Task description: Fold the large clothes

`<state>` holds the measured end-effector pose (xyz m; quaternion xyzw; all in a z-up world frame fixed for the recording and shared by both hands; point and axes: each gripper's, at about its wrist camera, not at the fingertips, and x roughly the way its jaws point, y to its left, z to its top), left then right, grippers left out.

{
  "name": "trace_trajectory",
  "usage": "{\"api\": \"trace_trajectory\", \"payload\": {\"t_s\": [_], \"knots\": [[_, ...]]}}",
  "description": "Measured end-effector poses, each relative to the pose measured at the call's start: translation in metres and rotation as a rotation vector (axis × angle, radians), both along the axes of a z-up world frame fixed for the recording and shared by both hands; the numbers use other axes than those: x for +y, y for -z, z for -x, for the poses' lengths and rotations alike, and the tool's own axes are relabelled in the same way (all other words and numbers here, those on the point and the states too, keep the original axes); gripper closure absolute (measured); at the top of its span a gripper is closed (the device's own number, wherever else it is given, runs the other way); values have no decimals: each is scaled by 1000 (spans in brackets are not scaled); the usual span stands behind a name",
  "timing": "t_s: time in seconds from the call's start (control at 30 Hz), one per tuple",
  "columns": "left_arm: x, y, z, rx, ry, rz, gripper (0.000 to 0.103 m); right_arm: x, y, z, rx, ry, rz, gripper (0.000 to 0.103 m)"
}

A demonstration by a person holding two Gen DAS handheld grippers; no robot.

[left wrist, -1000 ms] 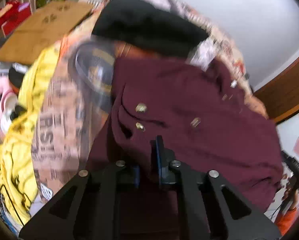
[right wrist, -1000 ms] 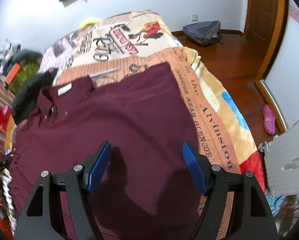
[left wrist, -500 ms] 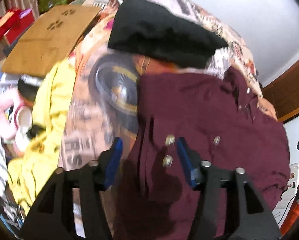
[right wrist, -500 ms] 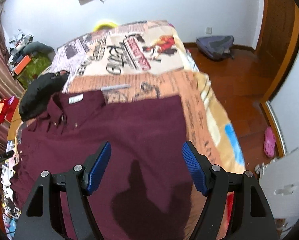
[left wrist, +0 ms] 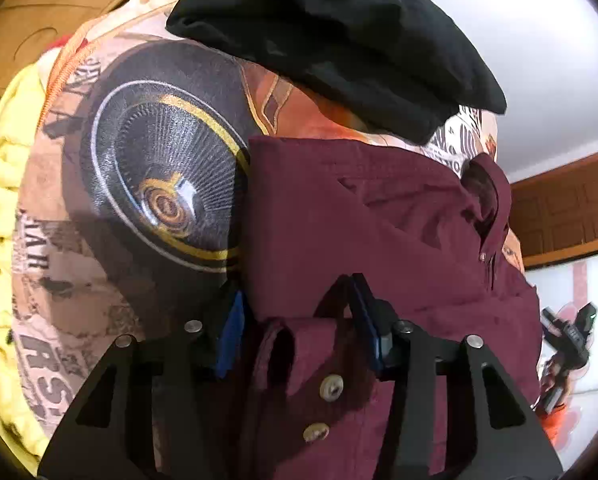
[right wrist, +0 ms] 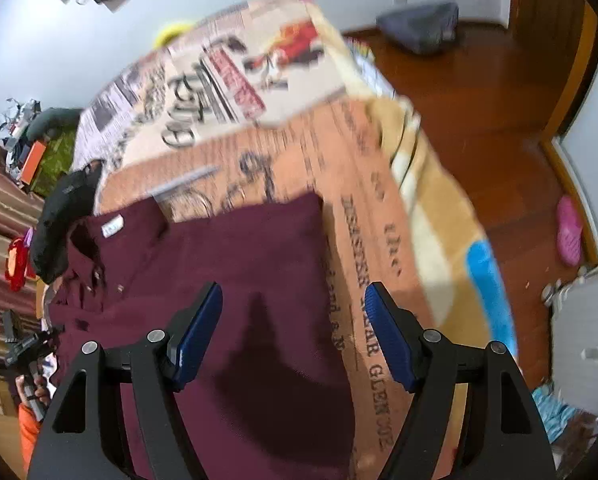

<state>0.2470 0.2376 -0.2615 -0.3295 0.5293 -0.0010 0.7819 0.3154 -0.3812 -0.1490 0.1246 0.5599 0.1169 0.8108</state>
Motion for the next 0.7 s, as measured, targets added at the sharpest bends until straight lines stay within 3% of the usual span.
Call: {"api": "trace_trajectory", "payload": {"t_s": [0.03, 0.13, 0.17, 0.2, 0.33, 0.43, 0.53, 0.6, 0.7], "knots": [[-1, -1, -1, -1, 1, -16, 65, 3, 7, -1, 8, -7, -9, 36], [-7, -11, -4, -7, -4, -133, 88, 14, 12, -1, -16, -31, -3, 65], [-9, -19, -4, -17, -15, -181, 90, 20, 8, 1, -46, -34, 33, 77], [-12, -26, -5, -25, -24, -219, 93, 23, 2, 3, -81, -36, 48, 96], [-23, -95, -9, -173, -54, -407, 96, 32, -38, 10, -216, -62, 42, 98], [-24, -150, -19, -285, -49, -492, 96, 41, -76, 10, -324, -79, 61, 99], [-23, -179, -32, -326, -35, -544, 96, 42, -104, 6, -415, -47, 97, 100], [-19, -178, -43, -305, -5, -507, 96, 33, -113, -2, -425, -10, 81, 100], [-10, -141, -46, -205, 28, -368, 96, 28, -101, -9, -382, -9, 122, 100]]}}
